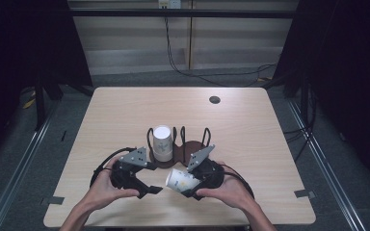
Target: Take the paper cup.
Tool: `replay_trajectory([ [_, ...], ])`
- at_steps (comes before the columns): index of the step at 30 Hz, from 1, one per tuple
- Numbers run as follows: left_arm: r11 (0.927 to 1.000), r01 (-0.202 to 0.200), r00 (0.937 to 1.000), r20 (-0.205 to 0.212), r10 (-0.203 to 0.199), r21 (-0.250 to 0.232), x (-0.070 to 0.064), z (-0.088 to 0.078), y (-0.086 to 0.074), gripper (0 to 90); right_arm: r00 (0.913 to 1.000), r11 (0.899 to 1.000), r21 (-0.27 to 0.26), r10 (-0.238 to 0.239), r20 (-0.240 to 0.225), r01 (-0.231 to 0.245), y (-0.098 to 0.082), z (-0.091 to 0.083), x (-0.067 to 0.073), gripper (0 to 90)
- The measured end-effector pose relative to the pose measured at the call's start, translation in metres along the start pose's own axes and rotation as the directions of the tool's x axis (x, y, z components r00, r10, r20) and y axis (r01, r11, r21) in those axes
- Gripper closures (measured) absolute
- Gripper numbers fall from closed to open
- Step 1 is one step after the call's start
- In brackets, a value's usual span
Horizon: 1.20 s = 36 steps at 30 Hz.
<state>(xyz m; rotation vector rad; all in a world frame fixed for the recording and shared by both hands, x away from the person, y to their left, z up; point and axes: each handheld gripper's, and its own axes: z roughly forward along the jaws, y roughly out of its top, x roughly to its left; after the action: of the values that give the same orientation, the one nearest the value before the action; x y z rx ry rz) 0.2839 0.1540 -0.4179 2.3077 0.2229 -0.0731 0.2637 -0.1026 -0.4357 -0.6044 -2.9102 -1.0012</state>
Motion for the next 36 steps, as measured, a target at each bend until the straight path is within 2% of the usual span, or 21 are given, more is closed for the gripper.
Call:
replay_trajectory([
  [2, 0.9999, -0.011, 0.9999, -0.001, 0.011, 0.012, 0.000, 0.001, 0.000, 19.3, 1.0000, 1.000, 0.010, -0.008, -0.005, 0.008, 0.001, 0.002, 0.000, 33.0],
  [5, 0.9999, 0.004, 0.9999, -0.010, -0.003, 0.010, 0.000, 0.003, -0.001, 18.2, 0.9997, 0.999, 0.042, -0.024, -0.008, 0.024, 0.004, 0.005, 0.001, 33.1],
  [10, 0.9994, -0.012, 0.9998, -0.015, 0.013, 0.033, -0.001, 0.007, -0.001, 20.0, 0.9997, 0.994, 0.105, -0.022, -0.010, 0.023, 0.009, 0.008, 0.002, 33.4],
  [13, 0.9993, -0.015, 0.9999, -0.005, 0.015, 0.034, -0.002, 0.009, -0.001, 20.0, 0.9996, 0.993, 0.114, -0.028, -0.008, 0.029, 0.010, 0.008, 0.002, 33.7],
  [19, 0.9979, -0.021, 0.9997, 0.009, 0.021, 0.060, -0.003, 0.013, -0.001, 19.9, 0.9987, 0.982, 0.182, -0.051, 0.001, 0.050, 0.017, 0.012, 0.006, 33.6],
  [22, 0.9975, -0.019, 0.9998, 0.009, 0.018, 0.069, -0.004, 0.016, -0.001, 19.9, 0.9978, 0.981, 0.184, -0.066, 0.001, 0.065, 0.019, 0.013, 0.008, 33.6],
  [24, 0.9959, -0.039, 0.9992, 0.011, 0.038, 0.081, -0.005, 0.017, -0.001, 20.0, 0.9971, 0.980, 0.183, -0.076, 0.001, 0.074, 0.020, 0.012, 0.010, 33.6],
  [29, 0.9936, -0.058, 0.9979, 0.035, 0.055, 0.097, -0.008, 0.021, 0.000, 20.0, 0.9955, 0.977, 0.193, -0.095, 0.002, 0.092, 0.023, 0.012, 0.012, 33.7],
  [30, 0.9944, -0.050, 0.9983, 0.034, 0.047, 0.093, -0.008, 0.022, -0.001, 20.1, 0.9949, 0.976, 0.193, -0.100, -0.002, 0.099, 0.023, 0.013, 0.013, 33.7],
  [33, 0.9938, -0.061, 0.9975, 0.040, 0.058, 0.092, -0.007, 0.024, -0.001, 22.1, 0.9940, 0.973, 0.204, -0.108, -0.012, 0.109, 0.024, 0.014, 0.015, 33.8],
  [35, 0.9927, -0.061, 0.9972, 0.049, 0.056, 0.104, -0.007, 0.025, -0.001, 22.2, 0.9920, 0.973, 0.195, -0.125, -0.016, 0.126, 0.024, 0.015, 0.015, 33.8],
  [36, 0.9921, -0.062, 0.9970, 0.053, 0.057, 0.109, -0.007, 0.025, -0.001, 22.5, 0.9926, 0.973, 0.199, -0.119, -0.021, 0.121, 0.024, 0.015, 0.016, 33.8],
])
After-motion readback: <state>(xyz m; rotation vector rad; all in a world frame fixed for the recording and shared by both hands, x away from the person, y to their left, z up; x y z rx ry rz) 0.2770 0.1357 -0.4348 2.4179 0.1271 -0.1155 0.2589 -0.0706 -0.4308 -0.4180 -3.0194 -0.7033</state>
